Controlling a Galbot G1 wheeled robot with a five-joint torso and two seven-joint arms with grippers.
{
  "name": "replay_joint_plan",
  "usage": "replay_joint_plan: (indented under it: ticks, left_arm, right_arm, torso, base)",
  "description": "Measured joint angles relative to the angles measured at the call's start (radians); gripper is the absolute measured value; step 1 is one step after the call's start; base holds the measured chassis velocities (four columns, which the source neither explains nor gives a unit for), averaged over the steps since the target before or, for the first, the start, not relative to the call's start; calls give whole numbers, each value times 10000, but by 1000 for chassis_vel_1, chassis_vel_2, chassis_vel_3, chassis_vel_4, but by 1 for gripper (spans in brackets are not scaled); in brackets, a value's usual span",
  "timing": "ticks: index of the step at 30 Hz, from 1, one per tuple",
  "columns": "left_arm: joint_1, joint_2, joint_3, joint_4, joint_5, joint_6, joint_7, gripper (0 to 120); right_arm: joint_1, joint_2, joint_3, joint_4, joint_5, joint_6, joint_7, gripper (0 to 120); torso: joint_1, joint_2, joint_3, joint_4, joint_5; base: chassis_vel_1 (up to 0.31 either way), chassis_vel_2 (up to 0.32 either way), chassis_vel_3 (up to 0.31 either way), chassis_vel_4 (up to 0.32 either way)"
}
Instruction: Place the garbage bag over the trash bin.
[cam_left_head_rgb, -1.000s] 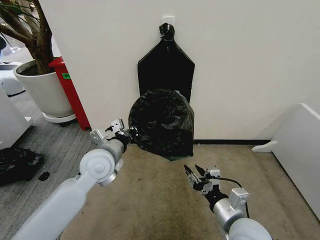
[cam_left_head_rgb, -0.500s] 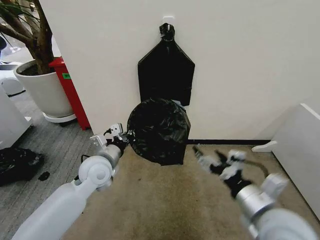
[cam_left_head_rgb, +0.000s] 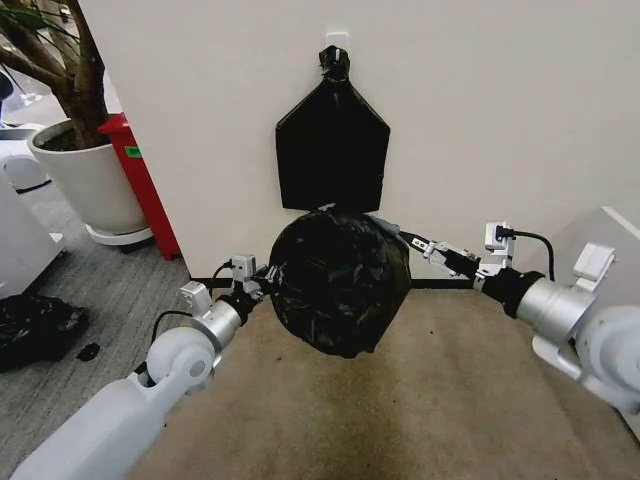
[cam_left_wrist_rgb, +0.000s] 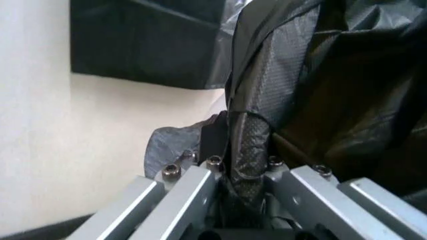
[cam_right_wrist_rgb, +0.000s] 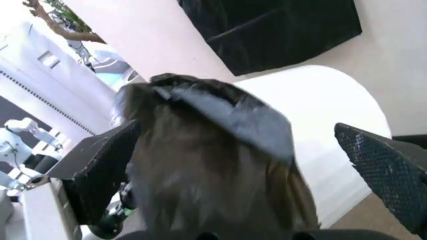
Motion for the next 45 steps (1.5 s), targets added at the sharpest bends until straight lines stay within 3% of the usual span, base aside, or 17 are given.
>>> replay_joint_plan:
  ticks: [20, 38, 45]
  left_arm:
    - [199, 304, 5, -653, 14, 13, 180, 0]
    - [1255, 494, -152, -1570, 0, 91, 359, 0]
    - [1485, 469, -164, -1702, -3, 108, 283, 0]
  right_arm:
    - [407, 229, -1053, -1482, -1830, 470, -522, 100]
    - [2619, 229, -3236, -3754, -2841, 819, -1347, 100]
    - [2397, 202, -3163, -3581, -2910, 834, -1397, 100]
  torso:
    - [0, 0, 0, 0, 1]
    - [0, 0, 0, 1, 1]
    - [0, 0, 0, 2, 2]
  base:
    - [0, 0, 0, 0]
    - [0, 0, 0, 0]
    - [0, 0, 0, 0]
